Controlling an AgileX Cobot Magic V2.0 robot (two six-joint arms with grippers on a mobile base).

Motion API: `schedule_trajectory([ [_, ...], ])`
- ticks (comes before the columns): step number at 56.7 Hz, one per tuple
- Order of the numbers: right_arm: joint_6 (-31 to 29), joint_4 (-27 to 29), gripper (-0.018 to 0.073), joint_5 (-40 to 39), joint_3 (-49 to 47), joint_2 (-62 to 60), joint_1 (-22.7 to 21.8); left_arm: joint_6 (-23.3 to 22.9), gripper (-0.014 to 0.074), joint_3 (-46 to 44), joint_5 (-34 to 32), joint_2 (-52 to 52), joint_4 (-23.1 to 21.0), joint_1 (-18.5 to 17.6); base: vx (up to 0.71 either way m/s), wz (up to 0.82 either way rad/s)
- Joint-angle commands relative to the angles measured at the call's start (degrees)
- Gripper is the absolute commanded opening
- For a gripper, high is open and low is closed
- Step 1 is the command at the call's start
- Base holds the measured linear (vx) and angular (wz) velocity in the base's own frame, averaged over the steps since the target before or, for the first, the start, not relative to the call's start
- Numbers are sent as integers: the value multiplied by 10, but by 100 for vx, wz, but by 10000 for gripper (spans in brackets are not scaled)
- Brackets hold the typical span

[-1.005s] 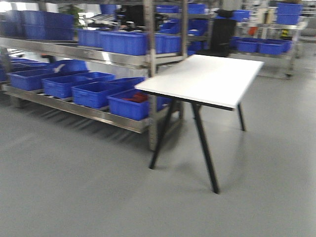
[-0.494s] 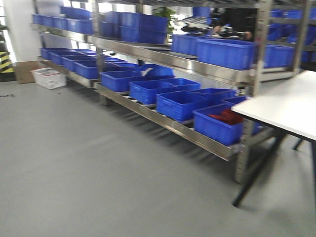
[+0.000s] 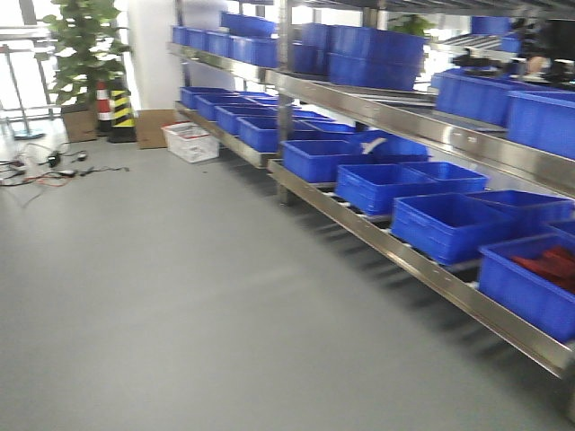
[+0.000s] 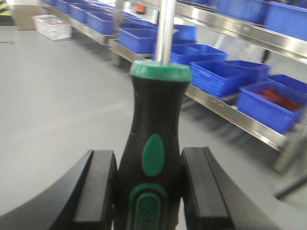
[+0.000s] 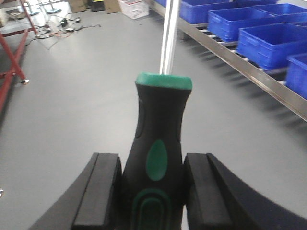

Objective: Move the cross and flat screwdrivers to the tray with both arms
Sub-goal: 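Hold both screwdrivers while the base drives to the grey tray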

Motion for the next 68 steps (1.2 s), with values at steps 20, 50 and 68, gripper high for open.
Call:
schedule_trajectory([
  [20,-5,-1,-8,-51,-17,5,-1,0,4,-17,-52,2,-5,-3,58,47],
  [50,-5,-1,-8,-51,-17,5,-1,0,4,-17,-52,2,-5,-3,62,33],
  [68,-5,-1,-8,-51,-17,5,-1,0,4,-17,-52,2,-5,-3,63,-1],
])
